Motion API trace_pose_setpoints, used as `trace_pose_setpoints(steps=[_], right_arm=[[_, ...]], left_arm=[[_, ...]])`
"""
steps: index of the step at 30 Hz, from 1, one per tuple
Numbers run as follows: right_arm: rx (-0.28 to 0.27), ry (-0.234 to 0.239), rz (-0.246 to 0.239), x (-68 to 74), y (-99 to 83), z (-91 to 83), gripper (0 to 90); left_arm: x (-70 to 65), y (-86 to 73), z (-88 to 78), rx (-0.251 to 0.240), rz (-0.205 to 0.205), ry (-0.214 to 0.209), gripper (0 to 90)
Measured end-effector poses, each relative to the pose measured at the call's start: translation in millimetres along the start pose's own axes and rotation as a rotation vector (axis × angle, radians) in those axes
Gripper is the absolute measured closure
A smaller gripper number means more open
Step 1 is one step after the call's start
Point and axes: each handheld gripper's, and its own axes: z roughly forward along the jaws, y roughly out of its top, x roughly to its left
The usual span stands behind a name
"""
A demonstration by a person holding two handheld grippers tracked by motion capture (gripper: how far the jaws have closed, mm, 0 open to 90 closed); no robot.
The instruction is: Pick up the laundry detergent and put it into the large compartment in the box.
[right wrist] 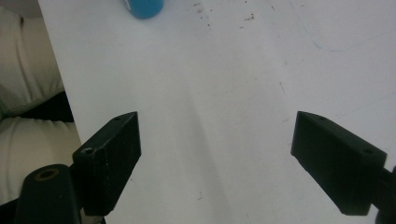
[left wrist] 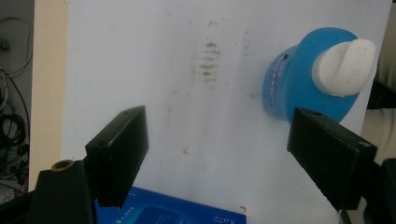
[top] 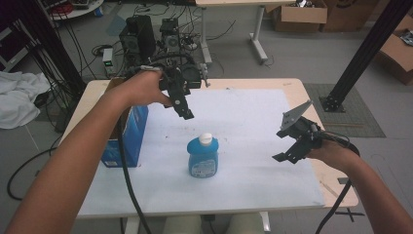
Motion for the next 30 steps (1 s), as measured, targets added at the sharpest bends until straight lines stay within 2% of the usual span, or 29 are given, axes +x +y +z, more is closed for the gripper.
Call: trace_pose_setpoints(steps=[7, 11, 24, 27, 30], right_arm=[[0.004, 0.007, -0.010, 0.5, 0.7, 3.6, 16.0], [0.007, 0.004, -0.011, 0.7, -0.4, 4.7, 16.0], [0.007, 0.006, -0.009, 1.6, -0.8, 5.8, 16.0], [0.008, 0.007, -0.012, 2.0, -0.7, 6.7, 16.0], [0.008, 0.008, -0.013, 2.0, -0.6, 7.1, 16.0]], left_arm=[[-0.7, -0.8, -0.9, -0.001, -0.014, -0.004, 21.3], [-6.5, 3.5, -4.2, -0.006, 0.004, -0.019, 20.8], [-23.5, 11.4, -8.4, -0.012, 0.046, -0.097, 20.3], [-28.3, 12.7, -7.8, -0.040, 0.049, -0.140, 20.1], [-31.8, 13.8, -6.6, -0.064, 0.054, -0.152, 20.2]])
